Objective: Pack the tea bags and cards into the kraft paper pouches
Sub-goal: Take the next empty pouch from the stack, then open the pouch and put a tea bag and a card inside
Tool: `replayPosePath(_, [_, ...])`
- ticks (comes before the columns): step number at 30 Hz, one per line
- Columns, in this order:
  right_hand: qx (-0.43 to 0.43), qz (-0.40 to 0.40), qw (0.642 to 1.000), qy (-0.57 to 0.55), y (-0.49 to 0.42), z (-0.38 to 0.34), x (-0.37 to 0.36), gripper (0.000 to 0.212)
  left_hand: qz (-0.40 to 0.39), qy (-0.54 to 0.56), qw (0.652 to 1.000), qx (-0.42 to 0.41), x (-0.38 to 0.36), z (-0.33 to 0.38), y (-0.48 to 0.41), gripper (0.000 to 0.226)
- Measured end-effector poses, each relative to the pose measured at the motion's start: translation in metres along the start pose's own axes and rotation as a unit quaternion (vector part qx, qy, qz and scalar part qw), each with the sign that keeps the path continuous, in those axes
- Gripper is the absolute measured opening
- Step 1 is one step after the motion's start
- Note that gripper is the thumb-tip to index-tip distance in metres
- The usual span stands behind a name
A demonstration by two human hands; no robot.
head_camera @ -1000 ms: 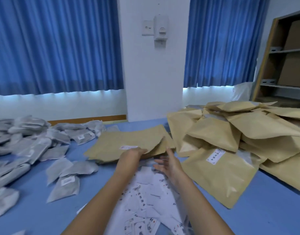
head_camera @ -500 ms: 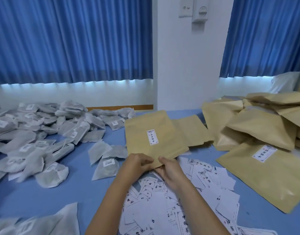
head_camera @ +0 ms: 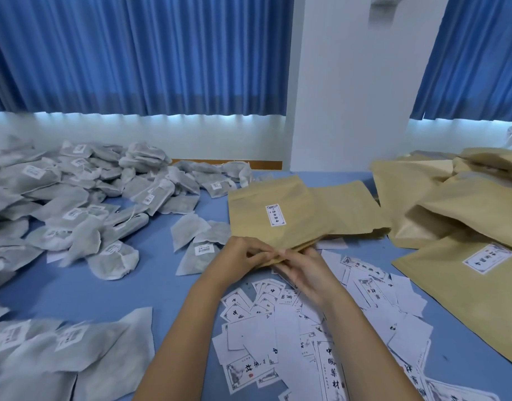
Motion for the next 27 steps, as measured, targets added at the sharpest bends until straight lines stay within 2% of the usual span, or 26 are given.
replayPosePath(3, [-0.003,-0.004,1.000,0.008,0.000,0.002,-0.002,0.031,0.025,-0.061,0.997,-0.043,-0.004,0.009,0.001,0.017])
replayPosePath(10, [0.021,0.103,0.994,-0.008,-0.002,0.001,-0.005,0.022,0.071,-0.115,0.988,-0.081,-0.012,0.024,0.002,0.016])
replayPosePath(13, [0.046,0.177,0.978,0.097,-0.003,0.006,-0.011,0.023,0.080,-0.167,0.981,-0.057,-0.020,0.030,0.000,0.018])
replayPosePath(17, [0.068,0.212,0.943,0.247,-0.003,0.006,-0.015,0.030,0.101,-0.240,0.965,0.001,-0.025,0.036,-0.002,0.020])
replayPosePath(20, [0.076,0.246,0.917,0.304,-0.002,0.007,-0.014,0.025,0.176,-0.237,0.955,0.018,-0.024,0.044,0.002,0.015])
replayPosePath(23, [0.055,0.236,0.927,0.286,0.003,0.014,-0.022,0.019,0.290,-0.191,0.936,0.057,-0.011,0.039,0.001,0.013])
replayPosePath(25, [0.061,0.239,0.932,0.266,0.007,0.014,-0.024,0.020,0.246,-0.224,0.942,0.055,-0.010,0.034,0.001,0.012])
replayPosePath(27, [0.070,0.236,0.941,0.231,0.009,0.008,-0.022,0.021,0.167,-0.298,0.939,0.043,-0.015,0.031,0.002,0.029])
Point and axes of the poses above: each hand's wrist, its own y-axis away from the middle knuckle, its own x-axis out of the back of the hand, z = x × y, the point moved 2 cm from there along -y, towards the middle knuckle, and after that the axes turned 1 degree about -y, right-handed, at the moved point
